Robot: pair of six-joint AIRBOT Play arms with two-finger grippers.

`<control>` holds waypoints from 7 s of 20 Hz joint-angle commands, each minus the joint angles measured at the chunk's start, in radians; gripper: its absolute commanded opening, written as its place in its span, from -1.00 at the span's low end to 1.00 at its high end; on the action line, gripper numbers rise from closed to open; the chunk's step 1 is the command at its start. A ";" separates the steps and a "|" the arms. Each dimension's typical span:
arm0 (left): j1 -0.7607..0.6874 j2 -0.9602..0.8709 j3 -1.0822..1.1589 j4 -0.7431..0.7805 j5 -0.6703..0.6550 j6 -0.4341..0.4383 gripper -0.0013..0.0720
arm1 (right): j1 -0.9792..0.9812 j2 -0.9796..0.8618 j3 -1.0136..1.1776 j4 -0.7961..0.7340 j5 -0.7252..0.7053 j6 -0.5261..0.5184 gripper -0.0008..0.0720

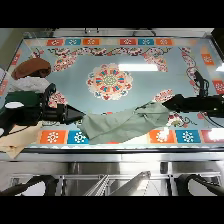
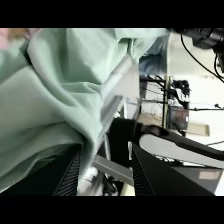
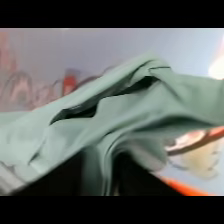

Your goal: Fold the shirts.

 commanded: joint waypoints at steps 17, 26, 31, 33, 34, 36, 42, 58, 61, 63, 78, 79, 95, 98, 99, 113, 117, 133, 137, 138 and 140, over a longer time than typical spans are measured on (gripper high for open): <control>-0.082 -0.348 0.214 0.267 0.044 -0.154 -0.03 | 0.092 -0.192 0.069 -0.028 0.002 -0.025 0.10; -0.064 -0.310 0.368 0.564 -0.097 -0.276 -0.03 | 0.092 -0.191 0.092 -0.026 0.084 -0.029 -0.34; -0.040 -0.255 0.243 0.460 0.109 -0.220 -0.03 | 0.092 -0.191 0.092 -0.023 0.087 -0.029 -0.34; -0.071 -0.310 0.234 0.332 0.134 -0.151 -0.03 | 0.092 -0.191 0.092 -0.023 0.088 -0.028 -0.34; -0.093 -0.343 0.237 0.297 0.138 -0.134 -0.03 | 0.092 -0.191 0.092 -0.023 0.090 -0.028 -0.35; -0.134 -0.412 0.274 0.285 0.132 -0.125 -0.04 | 0.092 -0.191 0.092 -0.023 0.103 -0.029 -0.65; -0.161 -0.348 0.458 0.282 -0.056 -0.166 -0.96 | 0.061 -0.143 0.153 -0.023 0.264 -0.058 -0.92; 0.154 0.493 0.819 -0.075 -0.276 -0.294 -0.89 | -0.074 0.690 0.586 0.085 -0.005 -0.075 -0.92; 0.238 0.415 0.881 -0.072 -0.267 -0.279 -0.89 | -0.067 0.575 0.581 0.068 0.007 -0.073 -0.92; 0.208 0.296 0.857 -0.069 -0.289 -0.274 -0.89 | -0.031 0.418 0.565 0.070 0.053 -0.070 -0.92; 0.239 -0.492 0.760 0.209 -0.313 -0.307 0.82 | -0.041 -0.284 0.430 -0.153 0.104 -0.023 0.14; 0.237 -0.444 0.686 0.275 -0.303 -0.292 0.74 | -0.084 -0.274 0.409 -0.244 0.125 0.008 0.14; 0.391 0.026 -0.107 0.557 -0.026 -0.334 0.74 | -0.119 -0.506 0.226 -0.190 0.106 -0.063 0.03; 0.385 0.028 -0.184 0.554 0.068 -0.335 0.74 | -0.082 -0.506 0.228 -0.134 0.092 -0.087 -0.59; 0.370 0.010 -0.196 0.554 0.086 -0.339 0.75 | -0.081 -0.505 0.228 -0.107 0.093 -0.100 -0.92; 0.079 -0.124 0.045 0.547 0.097 -0.334 -0.89 | -0.083 -0.498 0.230 -0.060 0.211 -0.120 -0.92; 0.136 -0.041 0.095 0.373 -0.047 -0.239 -0.89 | -0.115 -0.412 0.230 -0.058 0.299 -0.143 -0.92; 0.829 0.555 0.632 -0.917 -0.394 -0.130 -0.89 | -0.518 0.743 0.522 0.636 0.040 -0.325 -0.92; 0.697 0.423 0.726 -0.573 -0.392 -0.183 -0.89 | -0.518 0.716 0.566 0.454 0.030 -0.325 -0.92; 0.623 0.398 0.699 -0.486 -0.392 -0.183 -0.89 | -0.517 0.673 0.557 0.454 0.069 -0.325 -0.92; 0.463 0.327 0.613 -0.360 -0.372 -0.161 -0.89 | -0.494 0.565 0.499 0.454 0.114 -0.340 -0.92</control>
